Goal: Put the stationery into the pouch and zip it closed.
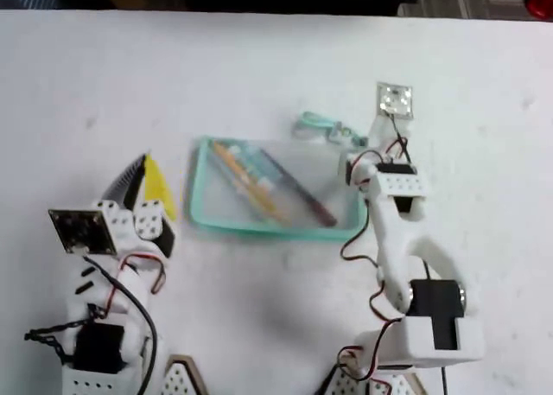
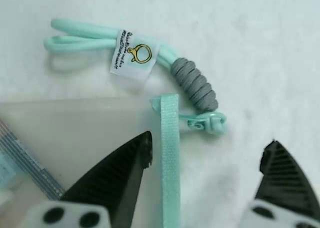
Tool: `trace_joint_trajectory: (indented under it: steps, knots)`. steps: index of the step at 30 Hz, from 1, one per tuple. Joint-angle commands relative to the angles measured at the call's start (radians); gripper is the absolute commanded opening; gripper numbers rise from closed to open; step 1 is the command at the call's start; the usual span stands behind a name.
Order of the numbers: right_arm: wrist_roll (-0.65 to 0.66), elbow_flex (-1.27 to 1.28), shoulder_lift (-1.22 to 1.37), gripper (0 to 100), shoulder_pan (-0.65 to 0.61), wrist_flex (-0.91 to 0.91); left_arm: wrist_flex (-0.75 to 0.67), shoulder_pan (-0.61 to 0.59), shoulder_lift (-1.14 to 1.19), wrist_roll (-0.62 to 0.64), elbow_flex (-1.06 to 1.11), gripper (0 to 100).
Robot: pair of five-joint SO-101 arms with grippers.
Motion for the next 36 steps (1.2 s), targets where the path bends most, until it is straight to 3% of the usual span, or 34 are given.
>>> trace_joint_trajectory:
  steps: [1,4,7,12,14,17,22,26,36]
  knots:
    - [0.005,-0.015,-0.070,23.7,0.004,0.010,-0.018,0.008,-0.012,-0.104,-0.055,2]
    - [0.014,-0.032,-0.159,0.9,-0.031,0.093,0.075,0.007,-0.012,-0.186,-0.150,2]
    - [0.014,-0.091,-0.288,8.0,-0.061,0.272,0.242,0.007,-0.010,-0.249,-0.298,2]
    - [0.028,-0.301,-0.556,1.2,-0.090,0.622,0.439,-0.002,0.025,-0.371,-0.542,2]
    - [0.103,-0.381,-0.659,2.2,-0.113,0.722,0.519,-0.038,0.110,-0.382,-0.661,2]
    - [0.187,-0.443,-0.802,1.6,-0.168,0.802,0.657,-0.099,0.291,-0.388,-0.864,2]
    - [0.204,-0.450,-1.029,1.6,-0.213,0.889,0.875,-0.119,0.506,-0.388,-1.145,2]
    - [0.210,-0.450,-1.210,1.6,-0.213,0.963,0.948,-0.114,0.466,-0.388,-1.223,2]
    - [0.210,-0.446,-1.606,1.6,-0.213,1.112,0.980,-0.113,0.117,-0.390,-1.220,3]
